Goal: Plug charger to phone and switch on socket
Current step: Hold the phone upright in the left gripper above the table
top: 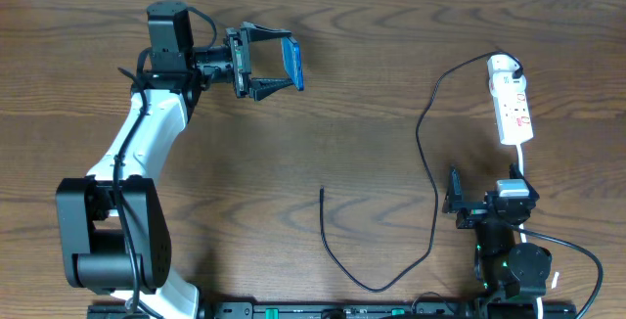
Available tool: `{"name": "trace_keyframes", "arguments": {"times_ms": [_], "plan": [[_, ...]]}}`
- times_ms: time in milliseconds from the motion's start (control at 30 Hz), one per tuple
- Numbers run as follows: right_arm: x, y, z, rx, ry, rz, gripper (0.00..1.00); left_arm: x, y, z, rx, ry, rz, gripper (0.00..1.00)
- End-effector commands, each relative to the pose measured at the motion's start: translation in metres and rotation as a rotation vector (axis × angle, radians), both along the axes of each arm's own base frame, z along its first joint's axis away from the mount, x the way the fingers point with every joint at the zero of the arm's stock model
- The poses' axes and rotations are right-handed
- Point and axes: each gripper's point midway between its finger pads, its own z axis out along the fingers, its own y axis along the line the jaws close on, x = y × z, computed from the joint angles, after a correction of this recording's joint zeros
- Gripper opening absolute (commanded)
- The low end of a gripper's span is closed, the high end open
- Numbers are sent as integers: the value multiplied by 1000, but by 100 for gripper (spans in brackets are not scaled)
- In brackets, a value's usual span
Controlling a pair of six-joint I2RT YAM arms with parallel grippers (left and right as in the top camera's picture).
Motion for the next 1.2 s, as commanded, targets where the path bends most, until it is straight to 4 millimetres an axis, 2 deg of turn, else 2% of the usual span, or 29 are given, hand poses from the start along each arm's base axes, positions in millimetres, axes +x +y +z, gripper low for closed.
{"name": "trace_keyframes", "arguments": {"times_ms": [0,1167], "plan": [[0,1,0,-13,-1,2,99,-6,-2,26,-22,-62,-37,8],[0,1,0,-13,-1,2,99,-6,-1,26,-9,-118,-40,7]]}}
